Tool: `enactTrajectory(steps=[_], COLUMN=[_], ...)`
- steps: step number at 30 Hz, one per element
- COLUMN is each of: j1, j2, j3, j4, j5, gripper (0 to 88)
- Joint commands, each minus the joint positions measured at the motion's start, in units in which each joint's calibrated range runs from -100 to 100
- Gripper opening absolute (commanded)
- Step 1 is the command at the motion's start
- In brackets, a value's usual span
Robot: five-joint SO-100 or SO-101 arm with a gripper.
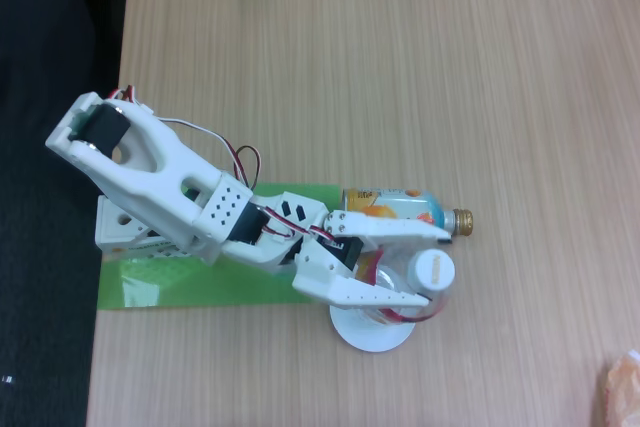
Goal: Pick up the plastic bottle and stand it up on the white place
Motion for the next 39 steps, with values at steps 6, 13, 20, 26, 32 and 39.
enactTrajectory(steps=[6,13,20,26,32,39], j1=[-0.1,-0.1,0.0,-0.1,-0.2,0.2], j2=[-0.4,-0.5,-0.5,-0.6,-6.3,-17.1], j3=[-0.1,-0.1,0.0,0.0,0.5,8.1], j4=[-0.3,-0.4,-0.1,-0.4,0.4,0.4], j5=[-0.1,-0.4,-0.4,-0.4,-0.6,-0.9], gripper=[27.6,27.7,32.7,39.9,40.3,40.4])
